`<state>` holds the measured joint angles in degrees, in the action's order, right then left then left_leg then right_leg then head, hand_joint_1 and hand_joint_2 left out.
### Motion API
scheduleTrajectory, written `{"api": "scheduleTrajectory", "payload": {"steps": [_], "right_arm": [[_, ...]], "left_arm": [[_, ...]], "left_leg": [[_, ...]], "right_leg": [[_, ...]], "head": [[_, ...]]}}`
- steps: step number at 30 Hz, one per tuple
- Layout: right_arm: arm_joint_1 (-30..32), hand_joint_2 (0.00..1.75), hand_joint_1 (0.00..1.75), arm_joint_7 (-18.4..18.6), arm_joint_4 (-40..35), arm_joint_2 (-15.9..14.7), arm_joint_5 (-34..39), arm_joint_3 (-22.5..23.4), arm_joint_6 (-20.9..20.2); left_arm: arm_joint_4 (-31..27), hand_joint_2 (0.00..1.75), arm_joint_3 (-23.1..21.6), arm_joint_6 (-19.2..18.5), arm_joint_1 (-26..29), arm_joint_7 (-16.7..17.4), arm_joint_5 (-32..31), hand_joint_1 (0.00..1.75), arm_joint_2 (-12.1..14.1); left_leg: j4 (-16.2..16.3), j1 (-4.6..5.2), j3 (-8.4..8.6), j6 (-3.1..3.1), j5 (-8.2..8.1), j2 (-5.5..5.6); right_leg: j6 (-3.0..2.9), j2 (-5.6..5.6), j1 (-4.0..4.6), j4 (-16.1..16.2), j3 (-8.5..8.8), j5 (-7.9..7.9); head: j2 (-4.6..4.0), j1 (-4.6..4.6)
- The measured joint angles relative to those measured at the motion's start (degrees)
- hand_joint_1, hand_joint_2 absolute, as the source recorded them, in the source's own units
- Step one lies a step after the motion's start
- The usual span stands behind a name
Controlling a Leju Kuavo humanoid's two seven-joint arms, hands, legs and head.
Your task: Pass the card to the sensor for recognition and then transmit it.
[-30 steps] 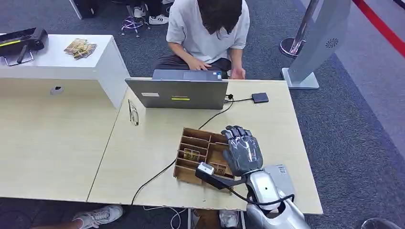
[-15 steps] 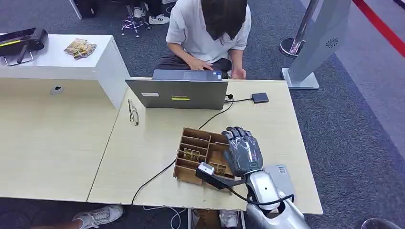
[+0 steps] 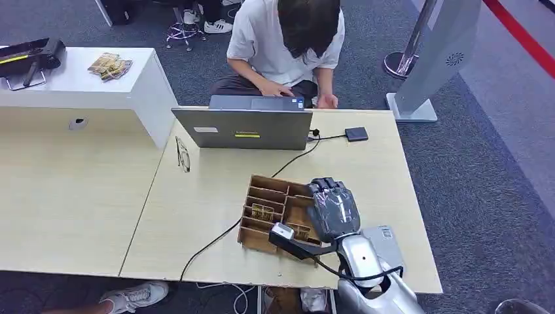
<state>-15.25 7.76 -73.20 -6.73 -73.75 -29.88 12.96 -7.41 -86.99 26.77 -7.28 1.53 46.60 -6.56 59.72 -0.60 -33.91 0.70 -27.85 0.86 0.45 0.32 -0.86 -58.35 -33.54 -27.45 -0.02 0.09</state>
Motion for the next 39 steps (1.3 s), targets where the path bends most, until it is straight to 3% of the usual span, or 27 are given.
{"api": "scheduleTrajectory", "payload": {"steps": [2, 4, 22, 39], "right_arm": [[-0.01, 1.75, 1.69, 0.02, 0.11, 0.00, -0.07, 0.00, 0.00], [-0.05, 1.75, 1.73, 0.07, 0.17, 0.04, -0.11, 0.00, 0.02], [-0.01, 1.75, 1.75, 0.13, -0.18, 0.68, -1.55, 0.00, 2.49], [1.77, 1.75, 1.75, -0.72, -10.54, 0.77, -3.39, 0.11, 5.22]], "left_arm": [[0.00, 0.00, 0.00, 0.00, 0.00, 0.00, -0.11, 0.00, 0.00], [0.00, 0.00, -0.02, 0.00, 0.00, 0.00, -0.15, 0.00, -0.02], [0.00, 0.00, -0.02, 0.02, 0.00, -0.07, 0.18, 0.00, -0.04], [0.00, 0.00, -0.02, 0.48, 0.04, -0.28, 1.40, 0.00, -0.02]], "left_leg": [[0.00, 0.00, 0.00, 0.00, 0.00, 0.00], [0.00, 0.00, 0.00, 0.00, 0.00, 0.00], [0.00, 0.00, 0.01, 0.00, 0.00, -0.01], [0.00, 0.00, 0.01, 0.00, 0.00, -0.01]], "right_leg": [[0.00, 0.00, 0.00, 0.00, 0.00, 0.00], [0.00, 0.00, 0.00, 0.00, 0.00, 0.00], [0.00, 0.01, 0.00, 0.00, 0.00, 0.00], [0.00, 0.01, 0.00, 0.00, -0.01, 0.00]], "head": [[0.00, 0.00], [0.00, 0.00], [0.00, 0.00], [0.00, 0.00]]}}
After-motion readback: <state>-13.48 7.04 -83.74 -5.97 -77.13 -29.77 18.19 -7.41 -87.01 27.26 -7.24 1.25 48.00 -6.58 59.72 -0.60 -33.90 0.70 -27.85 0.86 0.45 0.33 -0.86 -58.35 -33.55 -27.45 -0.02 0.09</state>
